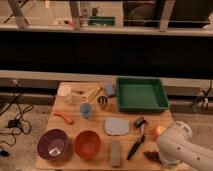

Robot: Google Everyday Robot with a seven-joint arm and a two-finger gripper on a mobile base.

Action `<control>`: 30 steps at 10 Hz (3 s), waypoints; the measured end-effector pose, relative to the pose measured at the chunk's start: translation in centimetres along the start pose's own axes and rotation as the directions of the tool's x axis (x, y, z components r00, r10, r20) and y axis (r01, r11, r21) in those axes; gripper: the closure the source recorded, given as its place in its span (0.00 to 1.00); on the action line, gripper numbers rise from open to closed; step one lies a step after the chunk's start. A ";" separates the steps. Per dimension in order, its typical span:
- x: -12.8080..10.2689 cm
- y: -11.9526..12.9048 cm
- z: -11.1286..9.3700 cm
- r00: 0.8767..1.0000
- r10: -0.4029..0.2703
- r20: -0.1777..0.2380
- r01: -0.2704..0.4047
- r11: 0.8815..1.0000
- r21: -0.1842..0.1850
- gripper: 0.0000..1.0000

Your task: Place grapes in table surface

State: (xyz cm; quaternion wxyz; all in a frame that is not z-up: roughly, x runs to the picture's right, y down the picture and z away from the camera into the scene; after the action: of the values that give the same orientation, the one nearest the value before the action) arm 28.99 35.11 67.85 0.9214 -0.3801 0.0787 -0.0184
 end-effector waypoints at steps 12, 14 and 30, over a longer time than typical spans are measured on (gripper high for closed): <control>0.7 -2.2 1.1 0.997 0.051 -0.053 -0.052 0.998 -0.018 0.20; 1.7 -2.5 1.8 0.995 0.075 -0.059 -0.077 0.997 -0.032 0.20; 4.5 -4.1 4.0 0.985 0.144 0.095 -0.123 0.972 -0.200 0.20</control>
State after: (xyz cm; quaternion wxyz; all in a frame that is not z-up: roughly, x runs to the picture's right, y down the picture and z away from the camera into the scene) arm 34.19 34.60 72.91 0.8823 -0.4619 0.0551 0.0720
